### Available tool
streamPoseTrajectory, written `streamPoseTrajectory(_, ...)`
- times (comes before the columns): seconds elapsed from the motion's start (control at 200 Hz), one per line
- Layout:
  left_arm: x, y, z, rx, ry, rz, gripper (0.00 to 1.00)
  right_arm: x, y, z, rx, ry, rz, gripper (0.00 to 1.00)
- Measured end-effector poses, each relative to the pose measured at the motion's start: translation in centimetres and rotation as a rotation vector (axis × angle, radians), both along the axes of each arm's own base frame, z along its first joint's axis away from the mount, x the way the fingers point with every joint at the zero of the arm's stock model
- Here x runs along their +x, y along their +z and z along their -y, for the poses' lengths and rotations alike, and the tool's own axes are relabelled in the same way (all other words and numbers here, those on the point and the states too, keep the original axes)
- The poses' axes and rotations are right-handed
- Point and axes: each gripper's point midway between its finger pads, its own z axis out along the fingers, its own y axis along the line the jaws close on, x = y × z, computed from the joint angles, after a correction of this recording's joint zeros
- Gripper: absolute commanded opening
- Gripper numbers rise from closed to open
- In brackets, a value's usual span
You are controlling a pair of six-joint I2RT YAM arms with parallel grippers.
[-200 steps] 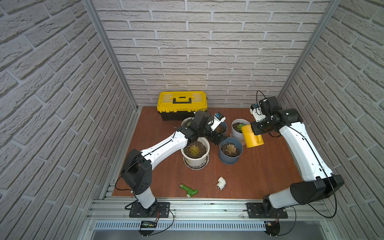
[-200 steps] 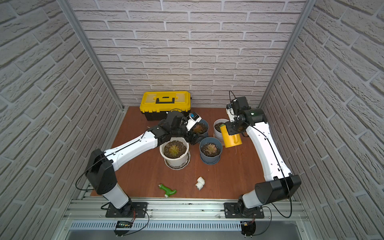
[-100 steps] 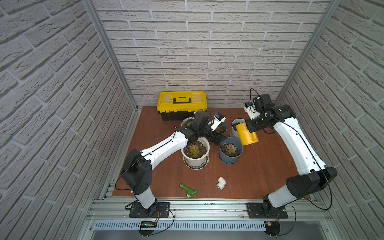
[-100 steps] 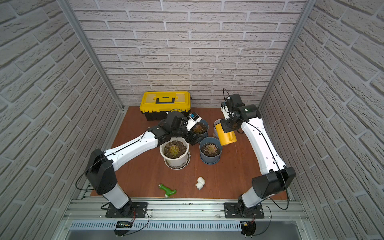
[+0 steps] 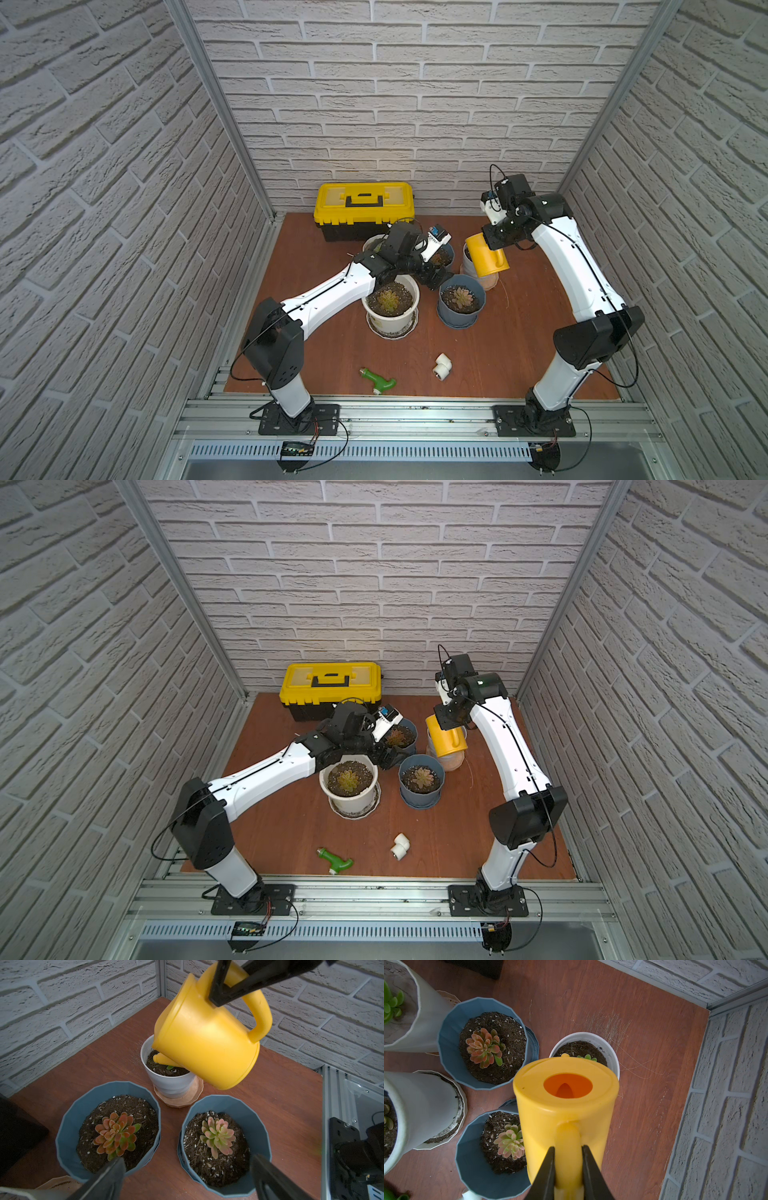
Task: Water the succulent around the soil edge
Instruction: Water the soil of the potted plant with water, then place the watering can at the center of the board.
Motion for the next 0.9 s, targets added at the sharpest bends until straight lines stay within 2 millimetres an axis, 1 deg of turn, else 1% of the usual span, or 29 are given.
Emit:
streamPoseTrajectory(0.26,0.2,-0.3,-0.3,0.011,0.017,0.003,0.98,0.2,0.1,0.4,-0.019,-0.012,0.013,0.02)
streamPoseTrajectory(0.36,-0.1,-0.9,-0.9,0.023,0.036,-0.001,0.98,-0.3,-0.3,0.7,-0.022,-0.022,0.044,0.02)
streamPoseTrajectory(0.45,-0.5,-1.0,-1.7,0.027,0.064,0.0,0.98,-1.9,-0.5,1.4,-0.024,-0.043,0.112,0.02)
streamPoseTrajectory(0.5,-0.6,-0.7,-2.3,0.023,0.086,0.01,0.98,-3.1,-0.3,1.9,-0.019,-0.06,0.174,0.03)
streamPoseTrajectory(0.655,-1.2,1.4,-4.2,-0.018,0.167,0.066,0.98,-7.2,0.8,4.3,0.007,-0.153,0.505,0.03)
streamPoseTrajectory(0.725,-1.5,2.5,-5.1,-0.044,0.204,0.094,0.98,-9.0,0.8,5.6,0.015,-0.209,0.654,0.03)
streamPoseTrajectory(0.81,-1.8,3.3,-6.0,-0.069,0.241,0.112,0.98,-10.6,-0.2,7.4,-0.005,-0.282,0.804,0.03)
streamPoseTrajectory(0.895,-1.9,3.5,-6.6,-0.075,0.27,0.12,0.98,-10.9,-2.1,9.2,-0.051,-0.353,0.889,0.02)
